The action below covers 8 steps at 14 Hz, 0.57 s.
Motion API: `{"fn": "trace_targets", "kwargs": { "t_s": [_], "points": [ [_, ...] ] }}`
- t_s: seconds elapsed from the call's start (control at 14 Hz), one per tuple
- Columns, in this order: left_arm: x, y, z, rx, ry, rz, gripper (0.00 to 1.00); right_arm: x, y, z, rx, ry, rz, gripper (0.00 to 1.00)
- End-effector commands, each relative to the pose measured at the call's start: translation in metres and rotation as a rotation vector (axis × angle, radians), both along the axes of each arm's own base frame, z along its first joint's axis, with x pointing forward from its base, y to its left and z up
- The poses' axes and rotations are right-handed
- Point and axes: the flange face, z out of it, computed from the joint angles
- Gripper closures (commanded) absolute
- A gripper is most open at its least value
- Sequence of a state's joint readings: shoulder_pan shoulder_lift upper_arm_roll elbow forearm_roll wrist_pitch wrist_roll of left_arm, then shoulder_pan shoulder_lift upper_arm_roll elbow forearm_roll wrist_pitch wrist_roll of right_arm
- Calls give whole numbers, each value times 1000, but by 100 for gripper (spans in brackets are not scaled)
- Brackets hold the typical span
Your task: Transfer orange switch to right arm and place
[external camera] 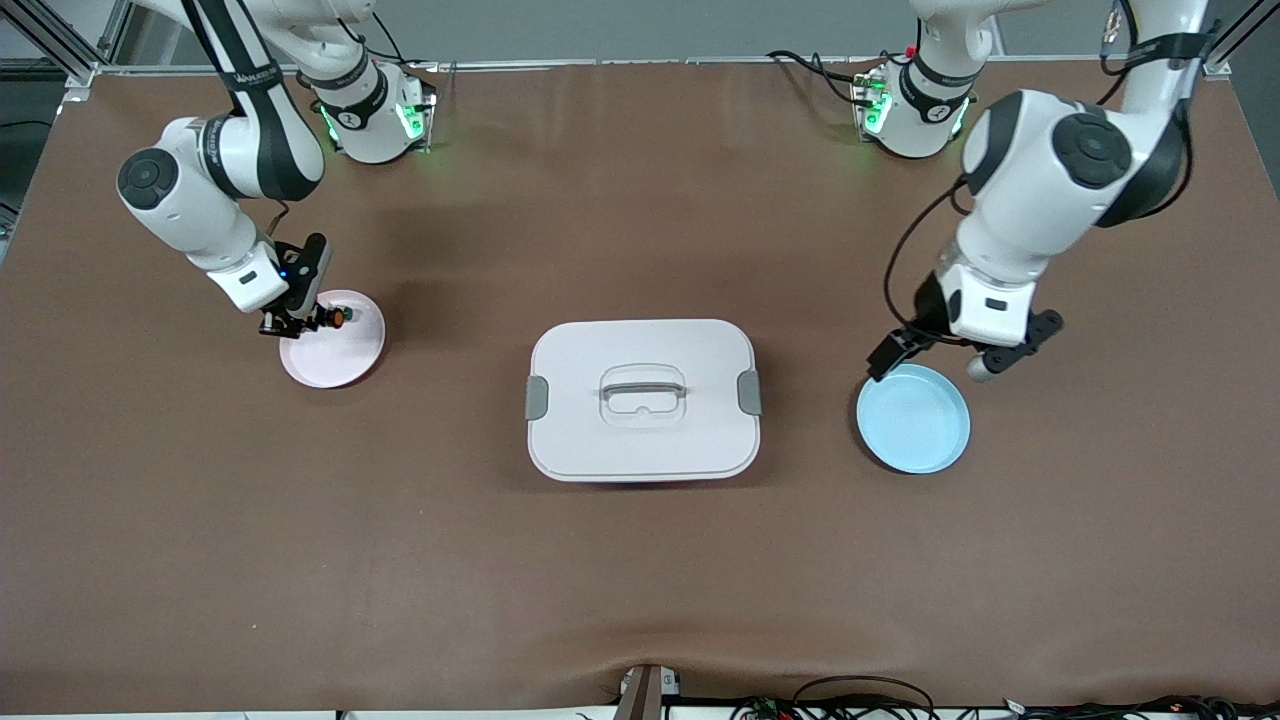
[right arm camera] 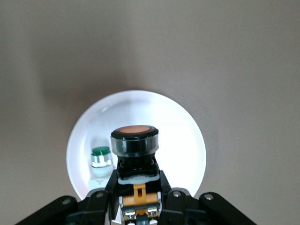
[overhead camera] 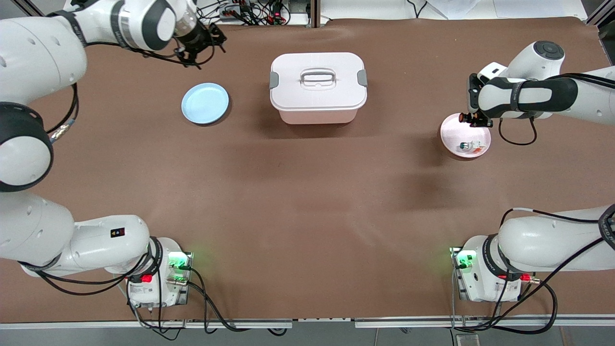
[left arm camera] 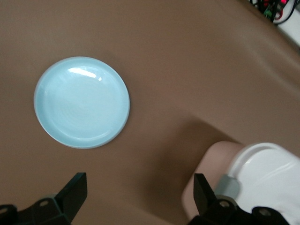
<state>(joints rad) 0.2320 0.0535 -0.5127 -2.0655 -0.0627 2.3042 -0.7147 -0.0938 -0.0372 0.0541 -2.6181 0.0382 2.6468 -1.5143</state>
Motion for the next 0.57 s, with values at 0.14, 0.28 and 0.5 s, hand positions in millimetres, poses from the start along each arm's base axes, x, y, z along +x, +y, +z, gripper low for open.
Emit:
{"fn": "trace_targets", "kwargs": {
  "t_s": [0.14, 0.28, 0.5],
  "points": [
    [2, 65, 7, 95, -14, -262, 0, -5, -30, -46, -4, 17, 14, 100],
    [5, 90, 16, 128, -42, -366, 0, -6, -30, -59, -1, 28, 15, 100],
    [-1, 127, 32, 150, 1, -367, 0, -9, -26, -80, 6, 56, 20, 100]
  ]
}}
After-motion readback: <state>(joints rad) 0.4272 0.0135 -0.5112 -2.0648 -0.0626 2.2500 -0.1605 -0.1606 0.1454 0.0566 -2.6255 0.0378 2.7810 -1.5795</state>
